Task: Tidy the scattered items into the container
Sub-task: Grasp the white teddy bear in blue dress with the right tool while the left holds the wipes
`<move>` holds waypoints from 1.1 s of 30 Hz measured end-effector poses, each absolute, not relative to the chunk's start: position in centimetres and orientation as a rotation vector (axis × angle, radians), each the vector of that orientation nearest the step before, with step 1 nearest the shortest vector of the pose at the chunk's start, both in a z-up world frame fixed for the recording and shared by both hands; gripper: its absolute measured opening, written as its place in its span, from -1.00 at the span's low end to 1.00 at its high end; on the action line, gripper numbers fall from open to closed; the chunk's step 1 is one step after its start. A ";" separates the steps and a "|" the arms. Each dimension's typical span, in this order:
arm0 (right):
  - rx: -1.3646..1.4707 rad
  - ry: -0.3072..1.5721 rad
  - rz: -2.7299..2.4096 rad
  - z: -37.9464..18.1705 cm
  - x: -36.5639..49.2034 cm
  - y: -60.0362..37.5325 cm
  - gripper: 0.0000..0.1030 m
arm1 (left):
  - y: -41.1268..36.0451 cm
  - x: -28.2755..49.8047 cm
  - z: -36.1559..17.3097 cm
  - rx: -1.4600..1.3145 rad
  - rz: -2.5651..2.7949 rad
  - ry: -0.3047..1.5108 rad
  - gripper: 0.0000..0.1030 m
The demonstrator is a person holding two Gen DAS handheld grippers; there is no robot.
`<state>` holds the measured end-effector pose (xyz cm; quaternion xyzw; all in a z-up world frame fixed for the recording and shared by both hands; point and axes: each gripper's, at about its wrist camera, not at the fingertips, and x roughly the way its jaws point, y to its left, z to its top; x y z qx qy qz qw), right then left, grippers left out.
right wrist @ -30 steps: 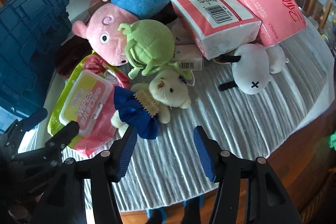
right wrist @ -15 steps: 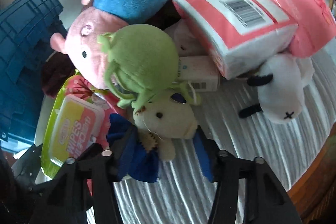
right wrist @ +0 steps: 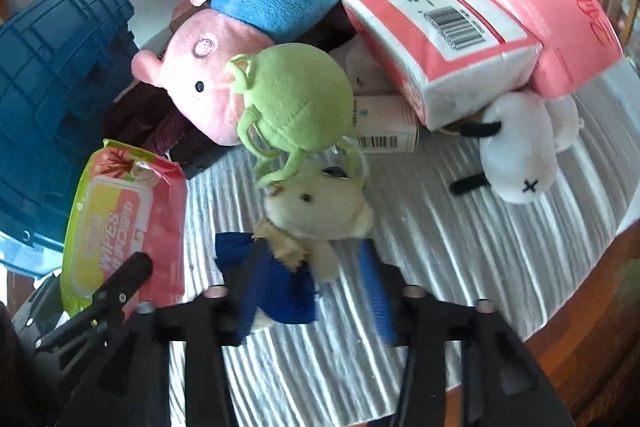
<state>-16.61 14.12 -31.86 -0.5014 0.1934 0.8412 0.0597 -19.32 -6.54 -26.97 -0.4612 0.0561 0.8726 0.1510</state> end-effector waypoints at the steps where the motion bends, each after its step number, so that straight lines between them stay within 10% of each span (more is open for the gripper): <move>1: -1.514 0.603 2.549 -32.0 -16.7 14.0 0.26 | -6.8 -19.6 -27.2 -1.330 2.507 0.150 0.10; 9: -1.497 0.520 2.490 -34.3 -16.5 13.9 0.62 | -7.0 -20.6 -28.8 -1.360 2.518 0.113 0.10; 11: -1.514 0.375 2.468 -34.5 -16.8 12.7 0.52 | -6.9 -20.6 -28.8 -1.356 2.514 0.109 0.10; 14: -1.523 0.295 2.469 -34.0 -16.6 12.0 -0.13 | -6.9 -20.4 -28.4 -1.354 2.496 0.084 0.10; 33: -1.378 0.270 2.672 -24.1 -11.0 14.3 -0.47 | -5.3 -17.8 -21.0 -1.144 2.533 0.098 0.10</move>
